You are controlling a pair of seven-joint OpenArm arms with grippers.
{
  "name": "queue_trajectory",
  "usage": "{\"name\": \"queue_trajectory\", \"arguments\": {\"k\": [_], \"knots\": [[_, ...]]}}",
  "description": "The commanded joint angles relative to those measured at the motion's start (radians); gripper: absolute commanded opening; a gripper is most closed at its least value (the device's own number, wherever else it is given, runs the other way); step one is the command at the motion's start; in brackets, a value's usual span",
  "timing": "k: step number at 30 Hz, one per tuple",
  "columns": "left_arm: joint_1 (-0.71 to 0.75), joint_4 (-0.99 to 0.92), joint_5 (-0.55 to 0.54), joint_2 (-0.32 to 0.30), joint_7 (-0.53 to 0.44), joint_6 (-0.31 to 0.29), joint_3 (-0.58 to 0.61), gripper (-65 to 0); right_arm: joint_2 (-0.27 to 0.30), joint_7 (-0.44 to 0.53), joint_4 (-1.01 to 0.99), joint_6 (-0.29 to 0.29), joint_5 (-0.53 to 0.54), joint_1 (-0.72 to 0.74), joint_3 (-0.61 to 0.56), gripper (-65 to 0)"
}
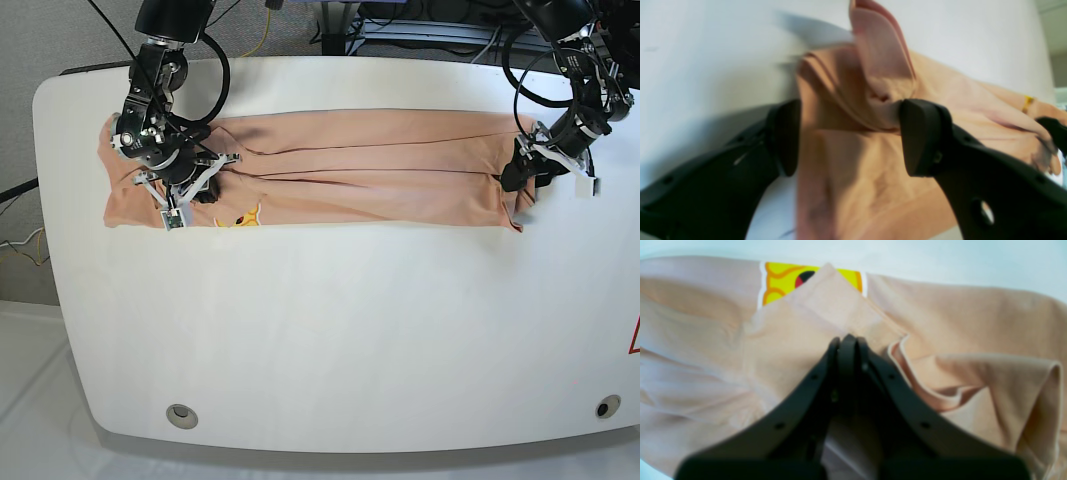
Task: Fold the T-shirt properly
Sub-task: 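Lower the left gripper onto the other strip end and close on it, then lift the strip end with the left gripper and fold it toward the right gripper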
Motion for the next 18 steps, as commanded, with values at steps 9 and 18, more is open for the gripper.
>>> {"name": "queue_trajectory", "arguments": {"k": [9, 18], "knots": [[-0.001, 0.008, 0.020, 0.038, 0.027, 0.007, 0.054, -23.6, 0.008, -0.121, -0.015, -0.019, -0.091, -0.025, 0.001, -65.0], [0.001, 0.008, 0.022, 0.034, 0.027, 0.007, 0.054, -24.4, 0.008, -0.121, -0.015, -0.019, -0.091, -0.025, 0.001, -65.0]]}}
